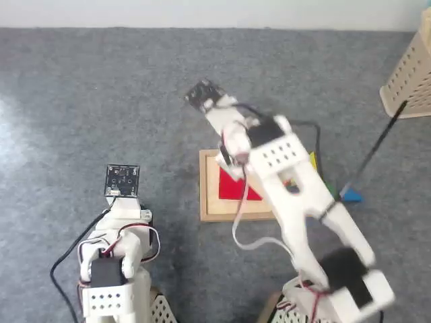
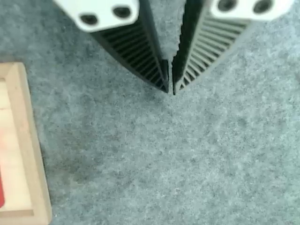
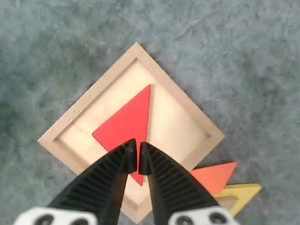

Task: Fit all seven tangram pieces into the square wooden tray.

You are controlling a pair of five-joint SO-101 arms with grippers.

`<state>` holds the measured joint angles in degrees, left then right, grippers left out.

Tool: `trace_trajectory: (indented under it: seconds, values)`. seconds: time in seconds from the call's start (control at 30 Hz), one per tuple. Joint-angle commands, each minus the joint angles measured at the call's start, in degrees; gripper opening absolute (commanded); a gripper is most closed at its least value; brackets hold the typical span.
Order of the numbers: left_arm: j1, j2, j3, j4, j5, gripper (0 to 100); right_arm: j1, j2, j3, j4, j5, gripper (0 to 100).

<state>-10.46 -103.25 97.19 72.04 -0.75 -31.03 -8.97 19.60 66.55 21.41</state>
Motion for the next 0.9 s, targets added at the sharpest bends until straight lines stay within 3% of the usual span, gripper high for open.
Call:
trace_trajectory:
  seconds: [0.0,0.6,0.87]
  values:
    - [0.2,-1.0,-0.7,0.3,0.5,1,1.1,-6.3,10.9,-8.0,-1.1,0.6]
    - [0.2,-1.0,-0.7,0.3,0.5,1,1.3,8.1,13.1,-11.9,1.8,0.7]
    - [0.2,-1.0,-0.7,0.3,0.5,1,7.9,17.4,4.5,-11.2,5.6,0.7]
